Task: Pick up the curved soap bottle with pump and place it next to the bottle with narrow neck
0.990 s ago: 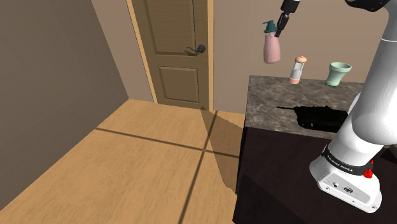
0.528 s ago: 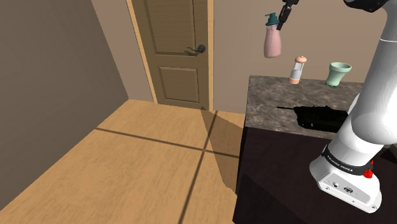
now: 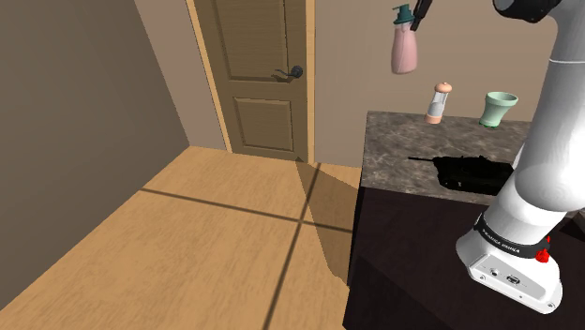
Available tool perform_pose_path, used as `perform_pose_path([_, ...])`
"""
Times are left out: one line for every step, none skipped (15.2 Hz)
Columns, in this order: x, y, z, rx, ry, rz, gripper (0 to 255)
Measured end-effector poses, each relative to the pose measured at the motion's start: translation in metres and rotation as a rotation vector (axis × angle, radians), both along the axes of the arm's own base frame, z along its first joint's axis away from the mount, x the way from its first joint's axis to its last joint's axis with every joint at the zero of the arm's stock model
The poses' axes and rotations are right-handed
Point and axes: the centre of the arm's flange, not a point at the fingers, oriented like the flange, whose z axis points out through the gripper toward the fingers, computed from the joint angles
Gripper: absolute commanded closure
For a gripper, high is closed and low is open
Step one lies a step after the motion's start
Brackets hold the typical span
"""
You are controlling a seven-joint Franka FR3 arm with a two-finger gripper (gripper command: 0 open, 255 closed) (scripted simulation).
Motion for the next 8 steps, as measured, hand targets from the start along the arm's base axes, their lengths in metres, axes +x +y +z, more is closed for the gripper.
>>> perform_pose_path([0.000,-0.001,0.005,0.000,0.000,0.000,255])
perform_pose_path([0.000,0.001,0.010,0.000,0.000,0.000,255])
perform_pose_path([0.000,0.000,0.015,0.000,0.000,0.000,255])
perform_pose_path([0.001,0.000,0.020,0.000,0.000,0.000,255])
perform_pose_path([0.000,0.001,0.025,0.000,0.000,0.000,255])
perform_pose_path([-0.001,0.001,0.031,0.000,0.000,-0.001,255])
perform_pose_path([0.000,-0.001,0.037,0.000,0.000,-0.001,255])
perform_pose_path([0.000,0.000,0.041,0.000,0.000,0.000,255])
